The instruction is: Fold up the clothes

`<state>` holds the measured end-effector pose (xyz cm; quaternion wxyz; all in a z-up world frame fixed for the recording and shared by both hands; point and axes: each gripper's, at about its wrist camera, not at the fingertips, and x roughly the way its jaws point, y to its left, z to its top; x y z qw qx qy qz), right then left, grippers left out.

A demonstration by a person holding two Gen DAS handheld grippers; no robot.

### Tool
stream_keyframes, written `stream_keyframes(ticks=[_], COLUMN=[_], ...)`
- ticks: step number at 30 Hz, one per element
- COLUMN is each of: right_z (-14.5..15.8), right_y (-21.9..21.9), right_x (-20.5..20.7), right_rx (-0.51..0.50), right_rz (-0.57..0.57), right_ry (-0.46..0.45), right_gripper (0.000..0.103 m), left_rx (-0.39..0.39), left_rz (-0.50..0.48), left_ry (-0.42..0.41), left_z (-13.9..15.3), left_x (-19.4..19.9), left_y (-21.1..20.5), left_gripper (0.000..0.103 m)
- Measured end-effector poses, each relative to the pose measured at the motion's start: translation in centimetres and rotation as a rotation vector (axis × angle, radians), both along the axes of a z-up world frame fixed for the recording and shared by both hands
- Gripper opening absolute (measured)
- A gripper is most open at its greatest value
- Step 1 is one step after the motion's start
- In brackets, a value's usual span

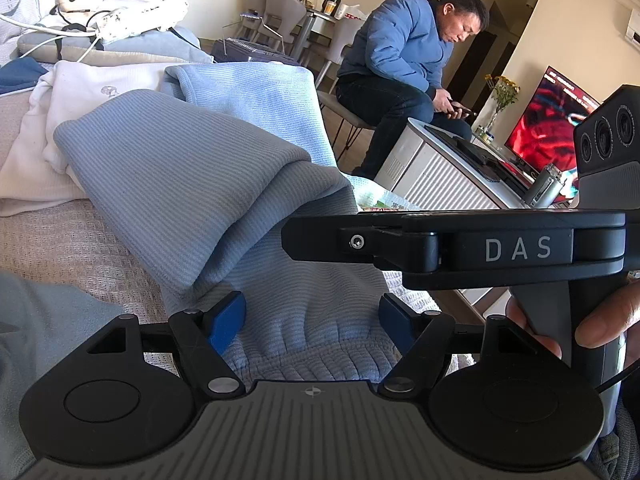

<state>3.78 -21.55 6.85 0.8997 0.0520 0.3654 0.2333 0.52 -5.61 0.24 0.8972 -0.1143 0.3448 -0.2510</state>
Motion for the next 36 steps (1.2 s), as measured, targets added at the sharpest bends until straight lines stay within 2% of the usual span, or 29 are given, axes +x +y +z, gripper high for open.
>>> stream_keyframes(ticks=[36], right_z=[-0.18], right_y=[0.08], right_x=[0.08], right_rx=[-0.005], right_rz=[0.007], right_ry=[0.009], right_gripper=[0.077], left_rx=[0.002], left_rz=[-0.001], left_ry=[0.004], left_z=[-0.08], left_x=[0.13], left_y=[-0.03], left_gripper=[0.072])
